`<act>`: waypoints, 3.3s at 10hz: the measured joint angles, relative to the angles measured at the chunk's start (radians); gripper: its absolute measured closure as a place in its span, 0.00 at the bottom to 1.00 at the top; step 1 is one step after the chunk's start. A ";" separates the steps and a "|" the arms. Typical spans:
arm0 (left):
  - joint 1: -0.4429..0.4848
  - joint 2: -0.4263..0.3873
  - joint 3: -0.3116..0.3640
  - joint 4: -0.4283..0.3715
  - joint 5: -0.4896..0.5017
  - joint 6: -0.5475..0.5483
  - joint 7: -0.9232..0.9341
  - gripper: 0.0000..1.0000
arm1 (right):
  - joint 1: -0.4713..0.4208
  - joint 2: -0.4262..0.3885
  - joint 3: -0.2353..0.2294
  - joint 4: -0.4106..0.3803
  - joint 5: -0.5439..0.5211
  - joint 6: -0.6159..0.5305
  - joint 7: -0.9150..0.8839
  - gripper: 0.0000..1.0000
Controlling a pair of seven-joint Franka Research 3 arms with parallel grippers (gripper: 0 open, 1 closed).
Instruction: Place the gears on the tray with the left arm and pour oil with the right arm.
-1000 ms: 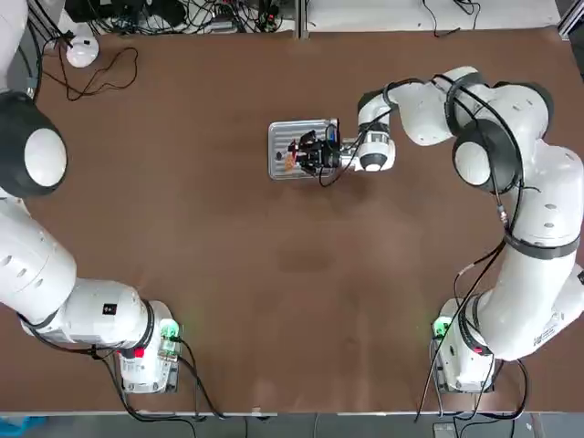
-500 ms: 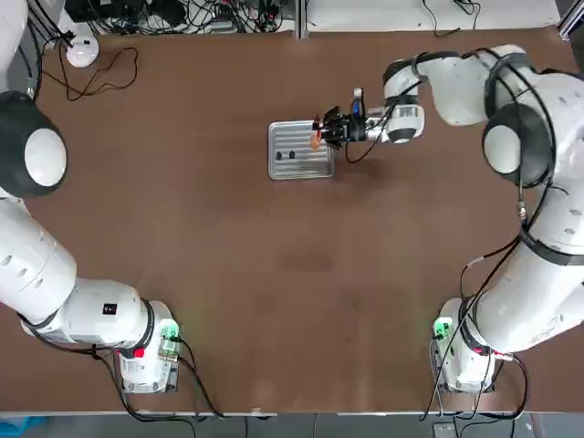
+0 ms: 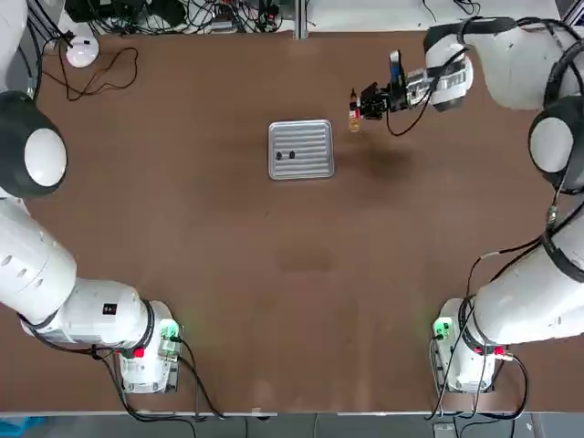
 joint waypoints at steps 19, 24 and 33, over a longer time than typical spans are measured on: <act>0.000 0.000 0.001 0.000 0.000 0.000 -0.002 0.01 | -0.502 0.208 -0.229 0.025 -0.233 -0.333 -1.704 0.69; -0.001 0.000 0.001 0.000 0.000 0.000 -0.002 0.01 | -0.564 0.332 -0.228 0.133 -0.240 -0.435 -1.815 0.69; -0.001 0.000 0.001 0.000 0.000 0.000 -0.002 0.01 | -0.597 0.427 -0.220 0.143 -0.241 -0.517 -1.842 0.69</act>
